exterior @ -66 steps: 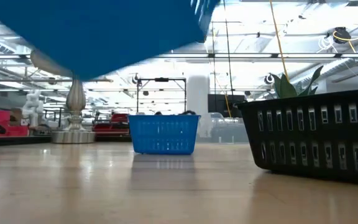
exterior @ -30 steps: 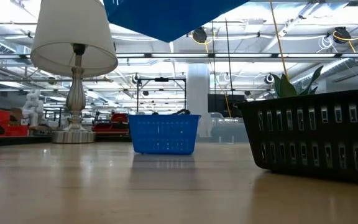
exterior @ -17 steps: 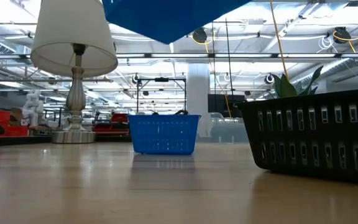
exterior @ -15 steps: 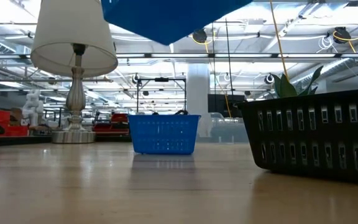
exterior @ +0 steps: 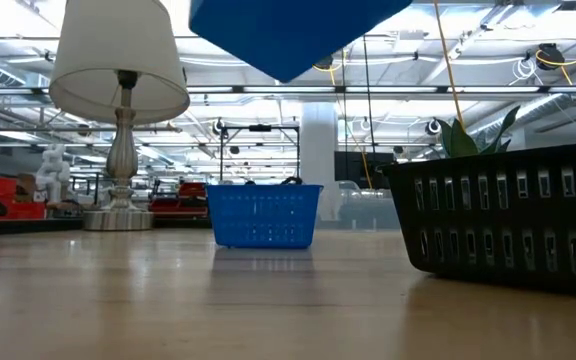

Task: Stack baskets by color
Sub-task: Stack the bottom left blue bin on the top left blue bin

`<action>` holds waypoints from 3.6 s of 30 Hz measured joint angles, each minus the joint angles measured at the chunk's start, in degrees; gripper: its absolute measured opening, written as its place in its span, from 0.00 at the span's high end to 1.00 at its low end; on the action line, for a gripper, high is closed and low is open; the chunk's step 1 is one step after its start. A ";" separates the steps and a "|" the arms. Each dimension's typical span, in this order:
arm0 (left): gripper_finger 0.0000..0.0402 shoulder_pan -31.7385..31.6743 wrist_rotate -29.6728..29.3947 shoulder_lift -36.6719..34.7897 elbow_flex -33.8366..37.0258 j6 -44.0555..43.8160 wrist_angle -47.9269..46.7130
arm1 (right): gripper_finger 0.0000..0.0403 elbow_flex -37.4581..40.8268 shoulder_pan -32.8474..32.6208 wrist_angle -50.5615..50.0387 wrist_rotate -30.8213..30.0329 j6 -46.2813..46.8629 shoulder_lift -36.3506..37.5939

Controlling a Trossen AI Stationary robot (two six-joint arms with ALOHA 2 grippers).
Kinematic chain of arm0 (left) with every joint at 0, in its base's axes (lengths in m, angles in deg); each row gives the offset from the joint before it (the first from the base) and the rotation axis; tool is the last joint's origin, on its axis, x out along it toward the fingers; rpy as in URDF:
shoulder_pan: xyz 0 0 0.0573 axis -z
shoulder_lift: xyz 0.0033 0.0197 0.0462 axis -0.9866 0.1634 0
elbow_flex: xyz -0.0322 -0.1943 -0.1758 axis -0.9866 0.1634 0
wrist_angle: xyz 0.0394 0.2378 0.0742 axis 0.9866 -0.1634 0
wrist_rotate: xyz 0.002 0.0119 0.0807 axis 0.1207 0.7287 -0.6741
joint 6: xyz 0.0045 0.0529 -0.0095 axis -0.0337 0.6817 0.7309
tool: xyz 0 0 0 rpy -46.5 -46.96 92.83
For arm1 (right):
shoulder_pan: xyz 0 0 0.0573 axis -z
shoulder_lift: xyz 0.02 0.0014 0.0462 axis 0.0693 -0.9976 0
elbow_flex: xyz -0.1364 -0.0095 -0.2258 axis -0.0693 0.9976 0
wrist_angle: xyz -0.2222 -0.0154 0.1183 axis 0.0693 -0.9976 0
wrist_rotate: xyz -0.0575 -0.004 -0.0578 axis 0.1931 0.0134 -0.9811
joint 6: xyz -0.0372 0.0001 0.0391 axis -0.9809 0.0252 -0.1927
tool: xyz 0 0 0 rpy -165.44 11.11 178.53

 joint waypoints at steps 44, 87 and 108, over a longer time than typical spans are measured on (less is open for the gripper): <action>0.40 0.58 -21.43 -5.31 -0.07 -7.49 20.90 | 0.98 0.02 3.82 -9.99 -21.67 19.91 3.63; 0.18 -9.45 -8.71 2.31 0.00 -7.95 14.47 | 0.98 -0.02 3.91 -11.52 -21.09 22.50 3.63; 0.85 -13.36 0.94 3.02 0.00 -12.25 9.16 | 0.96 -0.02 4.59 -12.61 -20.61 22.31 3.63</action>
